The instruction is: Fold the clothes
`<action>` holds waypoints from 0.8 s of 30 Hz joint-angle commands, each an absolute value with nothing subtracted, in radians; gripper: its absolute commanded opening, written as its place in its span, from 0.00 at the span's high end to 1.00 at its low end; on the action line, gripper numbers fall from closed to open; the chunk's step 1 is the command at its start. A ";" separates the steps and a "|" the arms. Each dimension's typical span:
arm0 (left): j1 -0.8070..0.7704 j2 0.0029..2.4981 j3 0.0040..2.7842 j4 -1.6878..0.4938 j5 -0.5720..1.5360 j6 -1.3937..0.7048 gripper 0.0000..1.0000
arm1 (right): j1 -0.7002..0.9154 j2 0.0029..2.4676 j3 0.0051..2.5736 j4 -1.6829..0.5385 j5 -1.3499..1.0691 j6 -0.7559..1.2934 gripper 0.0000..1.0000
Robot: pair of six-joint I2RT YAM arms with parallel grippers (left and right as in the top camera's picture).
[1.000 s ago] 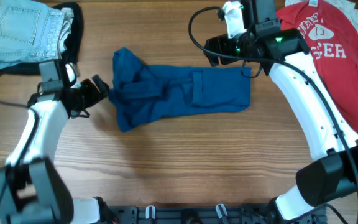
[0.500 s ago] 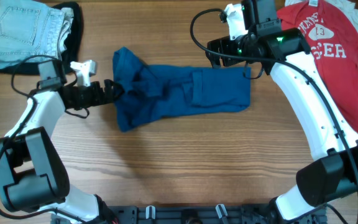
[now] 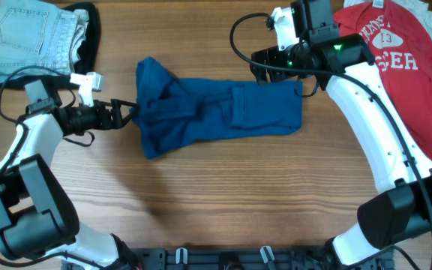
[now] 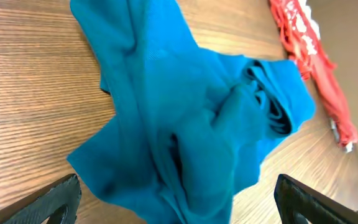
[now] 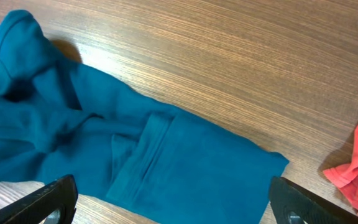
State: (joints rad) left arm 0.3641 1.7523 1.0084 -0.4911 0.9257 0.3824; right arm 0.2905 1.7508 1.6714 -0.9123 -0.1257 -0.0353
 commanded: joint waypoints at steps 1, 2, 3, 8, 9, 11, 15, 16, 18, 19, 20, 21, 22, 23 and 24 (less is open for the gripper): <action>0.296 1.779 1.022 -0.462 0.831 0.398 0.00 | 0.286 1.761 1.671 -0.903 -0.108 -0.050 0.01; 0.278 1.790 1.022 -0.446 0.807 0.374 0.00 | 0.286 1.761 1.671 -0.902 -0.109 -0.050 0.01; 0.262 1.802 1.022 -0.431 0.777 0.350 0.00 | 0.286 1.761 1.671 -0.902 -0.111 -0.050 0.00; 0.202 1.858 1.022 -0.397 0.597 0.262 0.00 | 0.286 1.761 1.671 -0.902 -0.111 -0.051 0.01; 0.200 1.862 1.022 -0.395 0.572 0.239 0.00 | 0.286 1.761 1.671 -0.901 -0.111 -0.052 0.01; 0.200 1.864 1.022 -0.396 0.563 0.204 0.00 | 0.286 1.761 1.671 -0.895 -0.111 -0.052 0.01; 0.174 1.864 1.022 -0.428 0.567 0.144 0.28 | 0.286 1.761 1.671 -0.878 -0.111 -0.049 0.01; 0.165 1.864 1.022 -0.445 0.567 0.145 0.41 | 0.286 1.761 1.671 -0.878 -0.111 -0.049 0.01; 0.149 1.864 1.019 -0.460 0.566 0.145 0.54 | 0.286 1.761 1.671 -0.878 -0.111 -0.049 0.01; 0.139 1.864 1.019 -0.457 0.566 0.145 0.55 | 0.286 1.761 1.671 -0.878 -0.111 -0.049 0.01; 0.133 1.864 1.019 -0.445 0.566 0.145 0.55 | 0.286 1.761 1.671 -0.878 -0.111 -0.050 0.01; 0.129 1.864 1.019 -0.434 0.567 0.145 0.55 | 0.286 1.761 1.671 -0.878 -0.111 -0.050 0.00; 0.125 1.864 1.019 -0.422 0.567 0.145 0.61 | 0.286 1.761 1.671 -0.878 -0.111 -0.050 0.01; 0.121 1.864 1.019 -0.419 0.566 0.144 0.86 | 0.286 1.761 1.671 -0.878 -0.111 -0.050 0.01; 0.124 1.864 1.020 -0.422 0.557 0.123 0.96 | 0.286 1.761 1.671 -0.878 -0.111 -0.050 0.01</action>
State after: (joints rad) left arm 0.1333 1.8496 1.0107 -0.4278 0.5728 0.1474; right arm 0.2905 1.7508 1.6714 -0.8818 -0.1257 -0.0391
